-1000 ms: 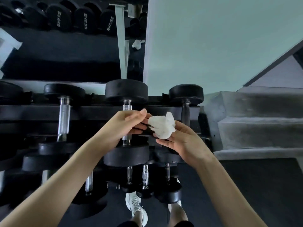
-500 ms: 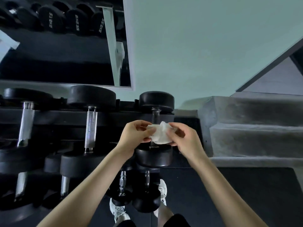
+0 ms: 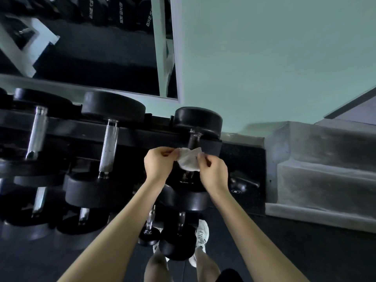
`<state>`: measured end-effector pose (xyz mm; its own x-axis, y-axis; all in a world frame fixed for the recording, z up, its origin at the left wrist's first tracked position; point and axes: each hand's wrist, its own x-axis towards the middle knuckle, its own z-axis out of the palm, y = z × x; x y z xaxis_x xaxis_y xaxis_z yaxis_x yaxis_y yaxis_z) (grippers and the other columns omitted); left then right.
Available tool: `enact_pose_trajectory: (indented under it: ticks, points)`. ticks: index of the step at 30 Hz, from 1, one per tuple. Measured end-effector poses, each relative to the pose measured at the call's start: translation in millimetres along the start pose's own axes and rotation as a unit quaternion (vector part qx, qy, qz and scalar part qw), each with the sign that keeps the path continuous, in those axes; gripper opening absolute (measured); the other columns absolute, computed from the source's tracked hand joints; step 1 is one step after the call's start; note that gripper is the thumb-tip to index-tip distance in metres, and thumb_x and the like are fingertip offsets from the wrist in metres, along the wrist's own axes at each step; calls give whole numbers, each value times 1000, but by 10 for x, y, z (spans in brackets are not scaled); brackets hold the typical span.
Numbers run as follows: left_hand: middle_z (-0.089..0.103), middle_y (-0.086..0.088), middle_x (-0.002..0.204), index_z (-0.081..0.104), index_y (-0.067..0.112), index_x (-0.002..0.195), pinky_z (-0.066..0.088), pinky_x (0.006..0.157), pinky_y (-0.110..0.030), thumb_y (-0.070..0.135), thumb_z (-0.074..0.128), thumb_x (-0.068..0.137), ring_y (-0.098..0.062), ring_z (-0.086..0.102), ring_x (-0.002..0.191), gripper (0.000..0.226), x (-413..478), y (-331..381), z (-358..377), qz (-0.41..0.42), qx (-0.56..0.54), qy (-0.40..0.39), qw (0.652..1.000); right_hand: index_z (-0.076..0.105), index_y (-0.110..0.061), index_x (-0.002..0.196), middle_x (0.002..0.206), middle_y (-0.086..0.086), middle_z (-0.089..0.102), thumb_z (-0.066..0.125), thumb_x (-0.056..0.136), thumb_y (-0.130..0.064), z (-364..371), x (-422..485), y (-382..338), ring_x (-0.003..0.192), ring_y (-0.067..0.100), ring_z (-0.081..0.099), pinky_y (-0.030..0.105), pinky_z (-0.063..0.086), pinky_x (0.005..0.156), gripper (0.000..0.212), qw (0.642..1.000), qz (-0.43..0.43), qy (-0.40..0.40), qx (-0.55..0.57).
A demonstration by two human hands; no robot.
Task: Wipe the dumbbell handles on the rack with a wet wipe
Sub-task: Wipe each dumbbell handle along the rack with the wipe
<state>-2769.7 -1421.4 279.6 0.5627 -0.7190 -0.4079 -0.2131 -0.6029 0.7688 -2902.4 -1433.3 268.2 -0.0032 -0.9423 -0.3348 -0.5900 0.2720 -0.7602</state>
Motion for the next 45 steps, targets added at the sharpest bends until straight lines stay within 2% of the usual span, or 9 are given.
enact_pose_trajectory:
  ticks: [3,6,16,19,24,28,31,37,45]
  points:
    - [73,5,88,74,19,101,52,79,-22,31,73,80,-6,67,85,24,12,-15,-19,36,3,-114,993,69,-8,108,93,2,69,59,92,-23,59,-83,-37,78,3,57,10,37,62,24,999,-9,10,31]
    - [72,1,99,68,16,114,49,86,-20,19,79,74,-4,65,90,41,31,-99,-4,58,50,-164,984,73,-9,93,79,-2,68,64,89,-18,94,-77,-5,71,5,59,6,38,59,14,998,-15,22,51]
    - [69,4,96,67,6,113,50,77,-9,5,76,75,5,62,81,39,175,-22,121,26,-102,-141,984,73,-6,97,84,-4,67,66,87,-17,153,65,-45,76,-2,58,3,40,65,16,987,34,70,141]
    - [68,9,83,68,3,109,47,67,-5,6,74,77,12,59,66,33,293,148,219,34,-131,-131,982,72,-8,74,71,-3,66,67,86,-17,107,371,-167,72,2,53,16,39,59,16,982,50,80,166]
    - [70,3,88,70,5,105,47,67,-5,9,76,76,8,59,70,30,288,87,123,66,-44,-190,979,73,-7,80,73,1,71,68,86,-14,93,187,-66,74,12,64,30,49,68,10,973,92,21,208]
    - [64,24,64,72,22,90,46,64,-3,15,77,75,15,60,63,17,167,-39,-20,75,20,-257,963,74,-7,77,73,6,73,70,84,-19,90,-14,62,73,20,69,36,51,66,14,981,94,-18,170]
    - [66,26,66,70,28,83,43,61,-2,13,77,75,11,61,66,18,197,39,10,81,-8,-251,965,74,-13,71,66,1,70,71,82,-16,70,97,-9,66,11,64,31,46,62,12,978,98,-11,182]
    - [67,6,72,74,8,92,41,60,-4,14,76,77,9,56,64,16,279,123,131,83,-45,-206,974,74,-4,78,73,5,71,67,86,-12,32,344,-176,69,7,59,22,43,61,13,980,64,10,186]
    - [70,4,68,74,25,75,43,58,-23,39,80,68,-4,57,60,17,227,-211,-24,98,195,-344,913,75,-7,83,78,6,73,71,83,-22,64,-48,202,75,16,67,30,50,70,16,987,92,-111,77]
